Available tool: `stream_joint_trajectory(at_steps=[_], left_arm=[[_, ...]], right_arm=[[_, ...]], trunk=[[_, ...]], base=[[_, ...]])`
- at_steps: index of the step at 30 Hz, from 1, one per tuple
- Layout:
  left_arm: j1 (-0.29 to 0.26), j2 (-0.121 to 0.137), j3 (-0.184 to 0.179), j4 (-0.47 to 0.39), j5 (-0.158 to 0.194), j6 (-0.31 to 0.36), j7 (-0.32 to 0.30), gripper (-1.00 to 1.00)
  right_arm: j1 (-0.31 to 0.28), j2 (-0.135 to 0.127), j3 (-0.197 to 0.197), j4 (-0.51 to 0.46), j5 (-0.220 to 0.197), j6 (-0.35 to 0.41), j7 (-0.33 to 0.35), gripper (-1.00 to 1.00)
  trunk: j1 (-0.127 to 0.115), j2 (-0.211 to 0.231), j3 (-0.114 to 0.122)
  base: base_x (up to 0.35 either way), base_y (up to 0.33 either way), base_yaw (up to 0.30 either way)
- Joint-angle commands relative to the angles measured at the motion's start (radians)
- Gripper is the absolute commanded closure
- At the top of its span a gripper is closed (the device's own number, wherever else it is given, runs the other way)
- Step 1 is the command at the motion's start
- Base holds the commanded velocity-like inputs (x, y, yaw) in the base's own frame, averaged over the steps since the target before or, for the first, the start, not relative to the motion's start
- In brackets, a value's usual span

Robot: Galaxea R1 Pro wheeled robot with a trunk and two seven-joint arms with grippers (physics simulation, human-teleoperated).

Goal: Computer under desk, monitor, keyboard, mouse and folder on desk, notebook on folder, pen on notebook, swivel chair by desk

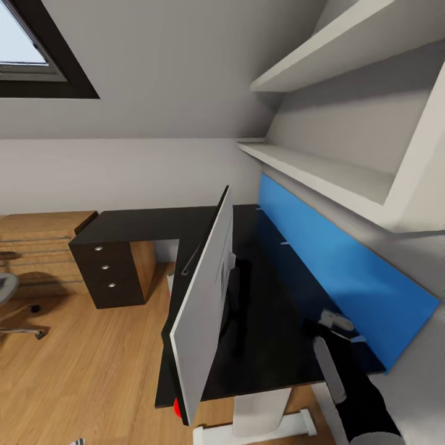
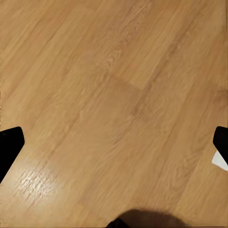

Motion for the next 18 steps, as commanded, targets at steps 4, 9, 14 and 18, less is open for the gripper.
stream_joint_trajectory(at_steps=[4, 9, 14, 18], left_arm=[[0.000, 0.001, -0.024, -0.003, -0.018, 0.004, 0.004, -1.00], [0.000, 0.001, -0.028, -0.003, -0.023, 0.004, 0.003, -1.00], [0.000, 0.001, -0.030, -0.002, -0.026, 0.006, 0.003, -1.00], [0.000, 0.000, -0.030, -0.002, -0.045, 0.006, 0.003, -1.00]], right_arm=[[0.164, 0.030, 0.065, -0.171, -0.002, 0.074, -0.013, 1.00], [0.297, 0.027, 0.187, -0.180, 0.073, -0.022, -0.020, 1.00], [0.423, 0.029, 0.233, -0.134, 0.150, -0.200, -0.020, 1.00], [0.439, 0.030, 0.269, 0.006, 0.168, -0.340, -0.018, 1.00]], trunk=[[-0.015, 0.027, 0.011], [-0.035, 0.062, 0.027], [-0.054, 0.097, 0.043], [-0.069, 0.125, 0.055]], base=[[-0.211, 0.031, 0.000], [-0.322, 0.086, 0.000], [-0.336, 0.095, 0.000], [-0.335, 0.094, 0.000]])
